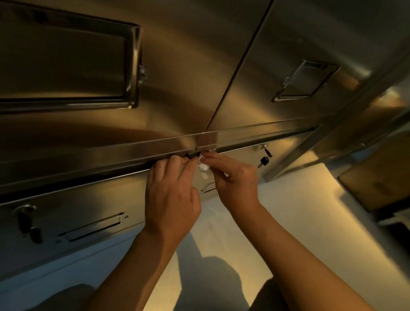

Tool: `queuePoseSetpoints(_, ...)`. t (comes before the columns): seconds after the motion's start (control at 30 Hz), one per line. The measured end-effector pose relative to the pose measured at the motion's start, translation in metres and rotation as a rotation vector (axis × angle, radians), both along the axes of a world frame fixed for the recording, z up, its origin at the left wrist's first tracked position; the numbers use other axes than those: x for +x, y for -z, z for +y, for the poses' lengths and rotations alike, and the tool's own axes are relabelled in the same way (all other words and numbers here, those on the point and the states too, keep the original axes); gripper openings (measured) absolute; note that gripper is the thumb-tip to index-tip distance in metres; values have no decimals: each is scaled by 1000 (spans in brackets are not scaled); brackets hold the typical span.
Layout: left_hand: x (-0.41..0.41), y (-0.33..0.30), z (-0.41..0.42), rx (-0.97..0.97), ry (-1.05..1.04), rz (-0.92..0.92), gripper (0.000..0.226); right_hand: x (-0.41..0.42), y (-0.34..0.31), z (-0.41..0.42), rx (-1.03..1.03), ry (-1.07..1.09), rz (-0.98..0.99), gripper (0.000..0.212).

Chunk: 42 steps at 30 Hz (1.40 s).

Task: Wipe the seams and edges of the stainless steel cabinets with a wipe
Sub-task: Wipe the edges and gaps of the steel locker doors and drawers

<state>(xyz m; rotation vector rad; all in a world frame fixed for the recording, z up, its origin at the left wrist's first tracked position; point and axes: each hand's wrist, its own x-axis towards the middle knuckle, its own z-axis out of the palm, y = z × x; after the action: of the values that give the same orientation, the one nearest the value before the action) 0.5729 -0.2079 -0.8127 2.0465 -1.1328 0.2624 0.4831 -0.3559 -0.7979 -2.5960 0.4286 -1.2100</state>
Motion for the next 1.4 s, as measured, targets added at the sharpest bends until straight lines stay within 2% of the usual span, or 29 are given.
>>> queuePoseSetpoints(0.13, -9, -5, -5, -88, -22, 71, 57, -1, 0, -9, -29, -59, 10, 22)
queuePoseSetpoints(0.33, -28, -2, -42, -121, 230, 22, 56, -22, -3, -53, -33, -29, -29, 25)
queuePoseSetpoints(0.47, -47, -11, -83, -91, 309, -5, 51, -37, -4, -90, -77, -29, -15, 34)
queuePoseSetpoints(0.6, -58, -19, -125, -51, 299, -9, 49, -52, -4, -129, -74, -55, -47, 42)
queuePoseSetpoints(0.83, -85, -17, -181, -37, 264, 30, 49, -73, -9, -186, -13, -106, -89, 35)
queuePoseSetpoints(0.97, -100, -9, -213, 3, 255, 20, 45, -93, -6, -226, 68, -98, -110, 18)
queuePoseSetpoints(1.17, -125, -8, -259, 114, 208, -37, 64, -127, -3, -295, 150, 5, -183, 18)
queuePoseSetpoints(1.4, -144, -12, -305, 165, 177, -65, 61, -147, 4, -337, 113, -29, -175, 18)
